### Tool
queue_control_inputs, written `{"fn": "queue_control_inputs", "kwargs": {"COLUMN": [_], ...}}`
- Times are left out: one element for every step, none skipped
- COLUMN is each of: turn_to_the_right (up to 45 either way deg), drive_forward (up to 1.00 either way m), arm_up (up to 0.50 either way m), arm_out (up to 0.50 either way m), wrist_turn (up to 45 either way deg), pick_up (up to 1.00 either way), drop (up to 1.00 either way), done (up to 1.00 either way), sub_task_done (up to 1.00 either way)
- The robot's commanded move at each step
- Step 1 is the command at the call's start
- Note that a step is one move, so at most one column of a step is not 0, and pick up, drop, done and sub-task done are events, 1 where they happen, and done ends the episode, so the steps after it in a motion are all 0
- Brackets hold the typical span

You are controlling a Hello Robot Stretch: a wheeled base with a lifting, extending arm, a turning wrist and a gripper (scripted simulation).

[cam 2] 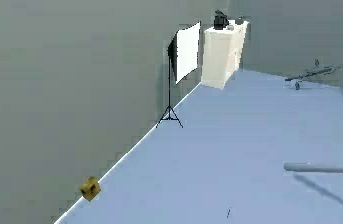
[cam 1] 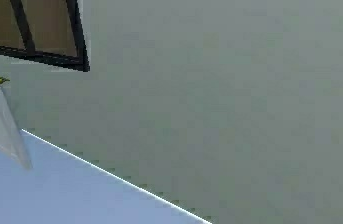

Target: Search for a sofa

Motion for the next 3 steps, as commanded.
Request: {"fn": "queue_control_inputs", "kwargs": {"turn_to_the_right": [-45.0, -12.0, -3.0], "drive_forward": [0.00, 0.00, 0.00], "arm_up": [0.00, 0.00, 0.00], "arm_out": [0.00, 0.00, 0.00], "wrist_turn": [0.0, 0.0, 0.0], "pick_up": [0.00, 0.00, 0.00], "drop": [0.00, 0.00, 0.00], "done": [0.00, 0.00, 0.00], "sub_task_done": [0.00, 0.00, 0.00]}}
